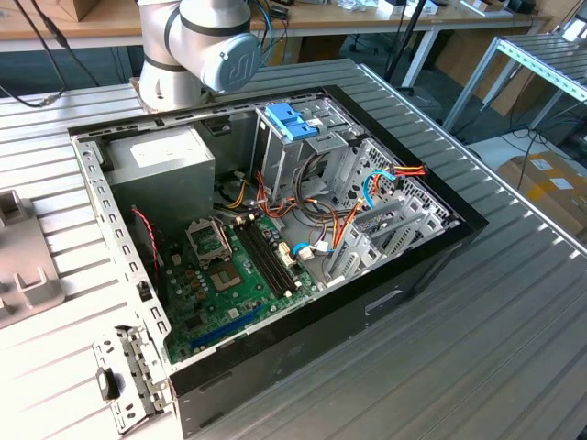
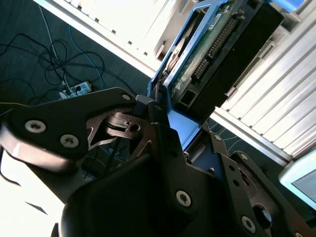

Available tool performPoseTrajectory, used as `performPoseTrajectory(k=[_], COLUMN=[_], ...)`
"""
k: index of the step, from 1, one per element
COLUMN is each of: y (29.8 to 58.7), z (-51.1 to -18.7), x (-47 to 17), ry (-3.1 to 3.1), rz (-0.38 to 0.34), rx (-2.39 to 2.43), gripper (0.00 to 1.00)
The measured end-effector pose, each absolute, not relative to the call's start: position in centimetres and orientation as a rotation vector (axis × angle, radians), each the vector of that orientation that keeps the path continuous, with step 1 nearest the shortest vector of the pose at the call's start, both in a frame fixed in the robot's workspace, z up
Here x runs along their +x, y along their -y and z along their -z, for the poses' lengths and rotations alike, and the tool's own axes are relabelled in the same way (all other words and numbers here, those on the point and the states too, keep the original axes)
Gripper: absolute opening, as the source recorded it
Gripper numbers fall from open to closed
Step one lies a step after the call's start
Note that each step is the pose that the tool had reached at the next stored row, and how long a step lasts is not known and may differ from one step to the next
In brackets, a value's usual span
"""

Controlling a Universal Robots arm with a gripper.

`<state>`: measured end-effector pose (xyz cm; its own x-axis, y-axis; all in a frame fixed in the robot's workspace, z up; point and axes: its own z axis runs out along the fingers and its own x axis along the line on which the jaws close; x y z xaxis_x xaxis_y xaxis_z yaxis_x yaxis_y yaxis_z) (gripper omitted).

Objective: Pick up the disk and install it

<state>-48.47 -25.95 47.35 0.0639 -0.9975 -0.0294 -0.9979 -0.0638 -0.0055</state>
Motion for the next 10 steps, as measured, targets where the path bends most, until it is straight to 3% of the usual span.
performPoseTrajectory(k=[10], y=[25.95], z=[-48.28], x=[-48.46], ry=[-2.133], rz=[-0.028], rx=[-2.274], gripper=[0.37])
